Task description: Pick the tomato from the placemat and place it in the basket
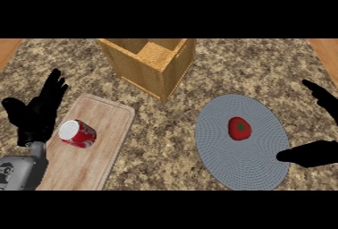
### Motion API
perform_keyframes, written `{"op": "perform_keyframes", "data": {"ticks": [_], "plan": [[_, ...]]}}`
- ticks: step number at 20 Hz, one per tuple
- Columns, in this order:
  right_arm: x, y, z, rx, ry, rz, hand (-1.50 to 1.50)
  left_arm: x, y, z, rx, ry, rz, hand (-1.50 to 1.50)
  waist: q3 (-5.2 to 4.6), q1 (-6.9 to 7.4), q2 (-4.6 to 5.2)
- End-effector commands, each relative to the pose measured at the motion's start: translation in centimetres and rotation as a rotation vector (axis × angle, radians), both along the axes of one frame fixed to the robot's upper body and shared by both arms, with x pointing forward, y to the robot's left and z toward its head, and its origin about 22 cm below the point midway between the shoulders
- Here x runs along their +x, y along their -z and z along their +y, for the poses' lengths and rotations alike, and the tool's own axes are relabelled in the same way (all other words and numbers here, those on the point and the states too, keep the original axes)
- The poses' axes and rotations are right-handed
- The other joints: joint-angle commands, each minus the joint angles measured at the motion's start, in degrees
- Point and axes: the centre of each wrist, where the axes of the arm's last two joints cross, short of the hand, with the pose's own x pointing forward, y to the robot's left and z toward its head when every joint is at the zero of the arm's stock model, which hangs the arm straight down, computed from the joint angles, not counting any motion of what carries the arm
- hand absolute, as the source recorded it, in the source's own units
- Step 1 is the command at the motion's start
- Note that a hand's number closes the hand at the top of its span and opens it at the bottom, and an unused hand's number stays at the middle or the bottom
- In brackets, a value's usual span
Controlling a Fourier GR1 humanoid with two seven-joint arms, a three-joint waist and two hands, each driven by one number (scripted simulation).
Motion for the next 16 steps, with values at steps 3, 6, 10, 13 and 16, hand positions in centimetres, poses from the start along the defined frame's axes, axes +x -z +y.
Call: {"op": "perform_keyframes", "data": {"ticks": [3,6,10,13,16], "plan": [[-0.1,3.8,1.3,0.032,0.006,-0.014,-1.5,-1.0,-1.3,1.7,0.001,0.007,-0.007,0.0,0.05,0.52,0.03],[2.0,5.8,1.6,0.042,0.006,-0.023,-1.5,-1.7,-2.4,0.1,0.005,0.021,0.0,0.0,0.07,0.91,0.07],[0.5,9.6,3.3,0.034,-0.024,-0.074,-1.5,1.6,0.8,-1.6,-0.004,0.007,-0.001,0.0,0.04,0.01,0.2],[0.0,8.9,3.9,0.031,0.006,-0.115,-1.5,0.5,1.2,-0.3,-0.013,-0.002,-0.004,0.0,0.02,0.13,0.09],[-1.5,11.2,3.2,0.006,-0.011,-0.113,-1.5,0.0,-0.3,-0.7,-0.022,0.005,0.014,0.0,0.04,0.16,0.02]]}}
